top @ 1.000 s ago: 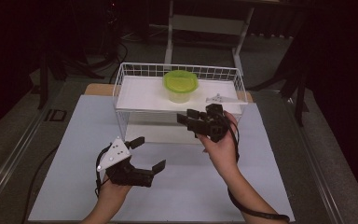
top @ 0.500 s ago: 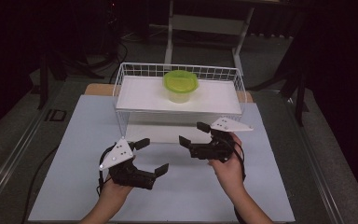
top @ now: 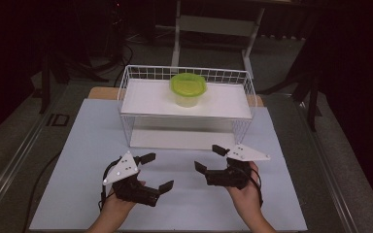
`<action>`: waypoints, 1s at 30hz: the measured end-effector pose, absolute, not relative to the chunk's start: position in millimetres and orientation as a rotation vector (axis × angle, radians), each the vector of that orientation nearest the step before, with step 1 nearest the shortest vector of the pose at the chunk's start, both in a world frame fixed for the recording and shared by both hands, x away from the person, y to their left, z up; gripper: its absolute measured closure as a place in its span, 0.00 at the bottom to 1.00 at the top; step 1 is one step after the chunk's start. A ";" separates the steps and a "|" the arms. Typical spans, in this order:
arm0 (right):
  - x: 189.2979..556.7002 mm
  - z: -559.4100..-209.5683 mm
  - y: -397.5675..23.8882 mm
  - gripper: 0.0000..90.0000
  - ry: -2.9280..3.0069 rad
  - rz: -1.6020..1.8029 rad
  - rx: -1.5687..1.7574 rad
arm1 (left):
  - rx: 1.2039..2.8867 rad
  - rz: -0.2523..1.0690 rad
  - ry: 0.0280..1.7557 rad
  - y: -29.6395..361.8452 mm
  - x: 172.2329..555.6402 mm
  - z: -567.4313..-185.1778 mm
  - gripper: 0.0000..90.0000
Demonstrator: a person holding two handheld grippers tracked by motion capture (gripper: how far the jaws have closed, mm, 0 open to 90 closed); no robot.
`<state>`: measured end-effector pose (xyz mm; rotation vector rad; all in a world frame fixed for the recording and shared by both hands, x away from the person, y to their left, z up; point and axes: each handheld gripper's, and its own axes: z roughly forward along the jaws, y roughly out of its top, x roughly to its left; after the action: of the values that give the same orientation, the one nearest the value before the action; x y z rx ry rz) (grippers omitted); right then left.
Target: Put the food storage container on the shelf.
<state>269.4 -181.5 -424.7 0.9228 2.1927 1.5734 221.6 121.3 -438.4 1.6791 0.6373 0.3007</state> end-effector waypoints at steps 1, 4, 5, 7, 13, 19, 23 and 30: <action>267.1 -428.4 -184.5 0.16 2.196 1.561 0.926 | 1.688 0.289 0.636 121.9 220.8 -440.3 0.01; 258.7 -438.1 -194.8 0.16 2.209 1.544 0.939 | 1.713 0.280 0.629 123.2 217.4 -446.8 0.01; 256.7 -439.8 -197.0 0.16 2.208 1.544 0.942 | 1.717 0.279 0.632 123.9 216.2 -449.4 0.01; 254.3 -441.5 -199.9 0.16 2.214 1.530 0.943 | 1.713 0.272 0.636 124.8 215.0 -452.5 0.01; 237.8 -446.4 -219.9 0.16 2.222 1.504 0.955 | 1.748 0.257 0.689 134.1 210.6 -470.5 0.01; 224.7 -452.2 -236.6 0.16 2.229 1.476 0.979 | 1.774 0.274 0.709 143.6 204.9 -472.9 0.01; 220.9 -457.9 -246.7 0.16 2.216 1.478 1.013 | 1.777 0.270 0.735 149.6 200.8 -477.1 0.01; 221.0 -469.5 -254.0 0.17 2.196 1.456 1.008 | 1.782 0.296 0.734 154.0 197.9 -481.2 0.01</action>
<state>221.0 -254.0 -469.5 1.0075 2.1957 1.4556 197.9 154.0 -481.2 1.7817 0.7344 0.2962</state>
